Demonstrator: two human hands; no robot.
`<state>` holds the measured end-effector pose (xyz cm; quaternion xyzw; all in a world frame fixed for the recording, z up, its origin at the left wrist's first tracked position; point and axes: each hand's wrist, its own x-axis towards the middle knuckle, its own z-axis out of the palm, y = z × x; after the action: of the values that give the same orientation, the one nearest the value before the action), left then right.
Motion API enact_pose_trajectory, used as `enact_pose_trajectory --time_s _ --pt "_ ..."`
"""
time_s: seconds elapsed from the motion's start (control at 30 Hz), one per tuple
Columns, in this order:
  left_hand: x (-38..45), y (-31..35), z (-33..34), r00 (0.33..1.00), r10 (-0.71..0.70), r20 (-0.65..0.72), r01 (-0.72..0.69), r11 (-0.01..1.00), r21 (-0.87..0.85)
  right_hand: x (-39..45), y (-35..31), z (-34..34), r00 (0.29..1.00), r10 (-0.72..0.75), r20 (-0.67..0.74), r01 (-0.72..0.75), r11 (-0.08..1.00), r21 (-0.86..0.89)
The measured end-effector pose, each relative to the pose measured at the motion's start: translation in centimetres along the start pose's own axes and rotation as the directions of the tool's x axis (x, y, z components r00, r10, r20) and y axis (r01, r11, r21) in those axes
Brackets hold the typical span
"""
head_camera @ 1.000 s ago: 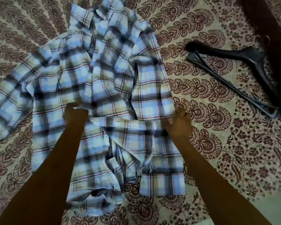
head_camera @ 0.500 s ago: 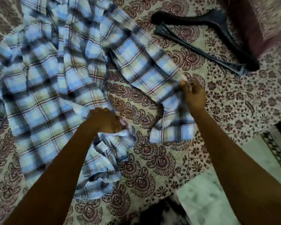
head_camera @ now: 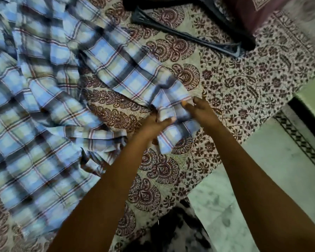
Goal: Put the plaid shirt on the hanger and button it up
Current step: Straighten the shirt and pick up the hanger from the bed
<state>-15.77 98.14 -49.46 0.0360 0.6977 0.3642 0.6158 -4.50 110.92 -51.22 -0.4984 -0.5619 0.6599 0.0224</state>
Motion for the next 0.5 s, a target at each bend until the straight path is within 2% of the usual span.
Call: enact_pose_trajectory --time_s 0.1,0.2,0.27,0.3,0.4,0.43,0.5 --pt "0.2 1.5 1.5 0.998 0.004 -0.068 -0.026 0.944 -0.330 -1.1 -1.9 -0.8 0.994 -0.088 0.063 0.074 0.978 0.193" --pt "0.9 2.7 1.2 0.999 0.020 -0.043 -0.041 0.837 -0.545 -1.1 -2.2 -1.5 0.990 -0.087 0.111 0.069 0.986 0.154" --pt "1.0 3.5 1.0 0.997 0.000 -0.081 -0.042 0.853 -0.520 -1.0 -2.1 -1.8 0.982 -0.039 0.183 0.027 0.997 0.065" --pt "0.8 3.7 1.1 0.992 -0.027 -0.121 -0.030 0.894 -0.447 -1.1 -2.0 -2.0 0.980 -0.014 0.200 0.006 0.999 0.044" --pt "0.5 3.4 2.0 0.985 -0.084 -0.148 0.045 0.967 -0.249 -1.0 -1.8 -2.7 0.985 0.014 0.170 -0.031 0.994 0.101" --pt "0.4 3.2 2.3 0.983 -0.132 -0.128 0.095 0.961 -0.260 -0.9 -1.6 -2.8 0.987 0.016 0.163 -0.039 0.989 0.142" --pt "0.4 2.8 3.1 0.976 -0.212 -0.047 0.175 0.898 -0.403 -0.8 -1.2 -3.3 0.984 0.024 0.179 -0.056 0.983 0.175"
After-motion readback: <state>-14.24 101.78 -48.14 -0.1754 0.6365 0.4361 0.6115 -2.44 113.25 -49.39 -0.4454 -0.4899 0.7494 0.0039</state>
